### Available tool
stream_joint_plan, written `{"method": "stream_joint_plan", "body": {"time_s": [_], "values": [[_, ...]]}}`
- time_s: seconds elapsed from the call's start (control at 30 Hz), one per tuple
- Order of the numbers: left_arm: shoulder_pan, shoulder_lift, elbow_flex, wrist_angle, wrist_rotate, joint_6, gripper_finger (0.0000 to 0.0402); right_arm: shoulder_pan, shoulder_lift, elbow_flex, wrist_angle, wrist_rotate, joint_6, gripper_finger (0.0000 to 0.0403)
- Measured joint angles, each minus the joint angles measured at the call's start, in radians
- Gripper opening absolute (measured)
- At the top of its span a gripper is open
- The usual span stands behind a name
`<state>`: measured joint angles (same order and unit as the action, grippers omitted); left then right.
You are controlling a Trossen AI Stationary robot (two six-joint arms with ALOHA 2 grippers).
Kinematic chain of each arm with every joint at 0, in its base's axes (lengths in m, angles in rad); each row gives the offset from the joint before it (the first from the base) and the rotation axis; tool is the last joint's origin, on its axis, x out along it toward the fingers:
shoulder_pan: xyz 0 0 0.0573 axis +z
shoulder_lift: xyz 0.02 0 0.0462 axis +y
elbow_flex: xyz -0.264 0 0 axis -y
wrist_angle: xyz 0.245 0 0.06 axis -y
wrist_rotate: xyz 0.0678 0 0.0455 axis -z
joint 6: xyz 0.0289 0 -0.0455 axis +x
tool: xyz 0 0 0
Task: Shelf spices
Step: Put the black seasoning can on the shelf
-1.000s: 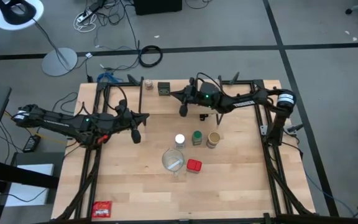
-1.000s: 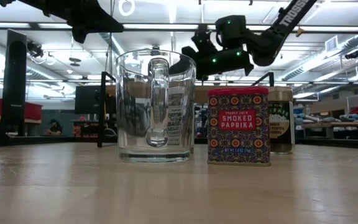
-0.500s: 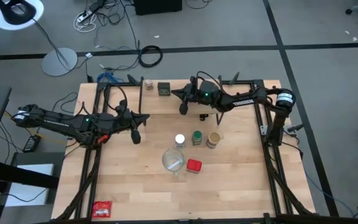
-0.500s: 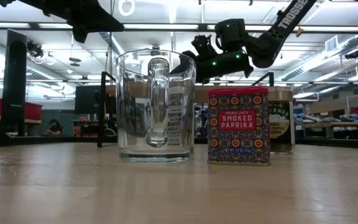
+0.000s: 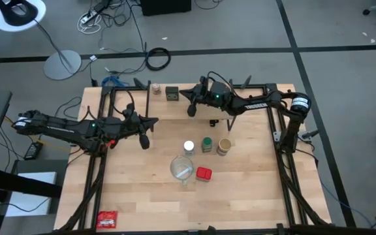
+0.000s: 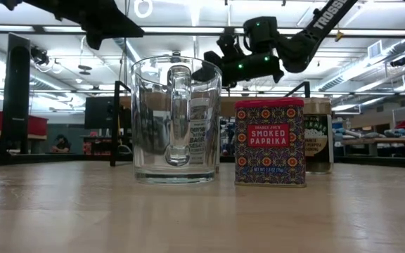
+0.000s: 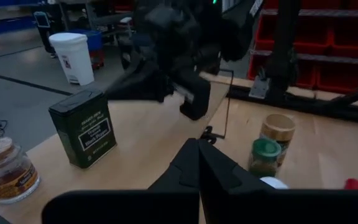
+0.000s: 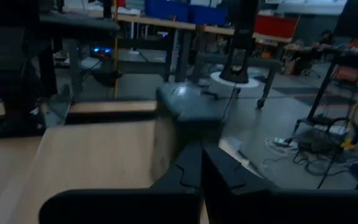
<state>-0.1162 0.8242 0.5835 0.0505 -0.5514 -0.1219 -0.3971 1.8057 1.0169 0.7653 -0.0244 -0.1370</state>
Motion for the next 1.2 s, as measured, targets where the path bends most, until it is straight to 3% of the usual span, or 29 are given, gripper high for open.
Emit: {"method": "stream_joint_plan", "body": {"time_s": [0.3, 0.43, 0.9, 1.2], "values": [[0.122, 0.161, 0.004, 0.097, -0.012, -0.010, 0.0001, -0.002, -0.020, 0.013, -0.059, -0.005, 0.014, 0.0000], [0.201, 0.240, 0.009, 0.124, -0.001, -0.012, 0.0001, 0.012, -0.020, 0.013, -0.092, 0.050, 0.008, 0.0000], [0.483, 0.438, 0.012, 0.362, 0.317, 0.039, 0.0001, 0.017, -0.020, 0.013, -0.135, 0.038, 0.039, 0.0000], [0.558, 0.459, 0.013, 0.405, 0.381, 0.040, 0.0001, 0.017, -0.020, 0.013, -0.130, 0.007, 0.031, 0.0000]]}}
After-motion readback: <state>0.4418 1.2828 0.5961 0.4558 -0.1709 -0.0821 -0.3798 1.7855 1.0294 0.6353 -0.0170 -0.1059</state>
